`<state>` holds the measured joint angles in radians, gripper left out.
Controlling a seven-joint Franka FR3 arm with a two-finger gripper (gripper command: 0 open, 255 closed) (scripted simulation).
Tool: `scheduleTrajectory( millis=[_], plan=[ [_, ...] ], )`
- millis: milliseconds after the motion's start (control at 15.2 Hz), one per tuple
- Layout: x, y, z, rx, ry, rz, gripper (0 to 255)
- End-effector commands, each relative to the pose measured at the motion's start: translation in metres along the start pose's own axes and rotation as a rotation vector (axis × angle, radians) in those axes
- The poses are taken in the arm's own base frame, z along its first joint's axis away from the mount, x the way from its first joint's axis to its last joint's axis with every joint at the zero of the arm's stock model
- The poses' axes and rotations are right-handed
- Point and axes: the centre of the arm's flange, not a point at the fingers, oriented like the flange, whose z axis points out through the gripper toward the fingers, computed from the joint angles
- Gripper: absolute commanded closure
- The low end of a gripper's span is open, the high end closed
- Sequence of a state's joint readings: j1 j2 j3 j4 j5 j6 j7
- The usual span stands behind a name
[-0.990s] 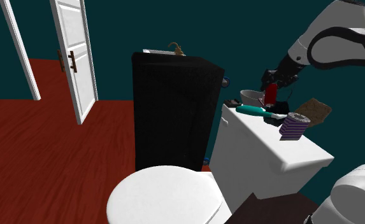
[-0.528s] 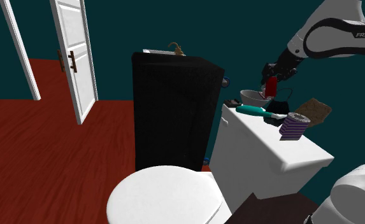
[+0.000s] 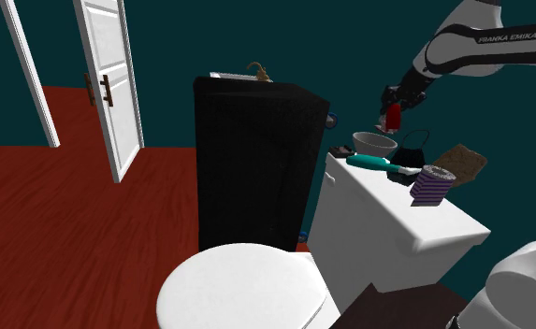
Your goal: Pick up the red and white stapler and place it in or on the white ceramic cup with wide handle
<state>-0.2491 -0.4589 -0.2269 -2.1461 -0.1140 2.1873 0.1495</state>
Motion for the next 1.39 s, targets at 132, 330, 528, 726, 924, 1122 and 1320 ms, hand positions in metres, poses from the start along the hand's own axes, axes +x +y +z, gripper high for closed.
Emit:
scheduleTrajectory(
  millis=[132, 330, 528, 726, 924, 1122, 1320],
  plan=[
    [0.046, 0.024, 0.016, -0.001, 0.001, -0.001, 255],
    [0.079, 0.040, 0.029, -0.001, 0.001, -0.001, 255],
    [0.118, 0.060, 0.045, -0.001, 0.001, -0.001, 255],
    [0.110, 0.061, 0.059, -0.001, 0.001, -0.001, 255],
    [0.103, 0.062, 0.073, -0.001, 0.001, -0.001, 255],
    [0.096, 0.062, 0.086, -0.001, 0.001, -0.001, 255],
    [0.088, 0.063, 0.100, -0.001, 0.001, -0.001, 255]
  ],
)
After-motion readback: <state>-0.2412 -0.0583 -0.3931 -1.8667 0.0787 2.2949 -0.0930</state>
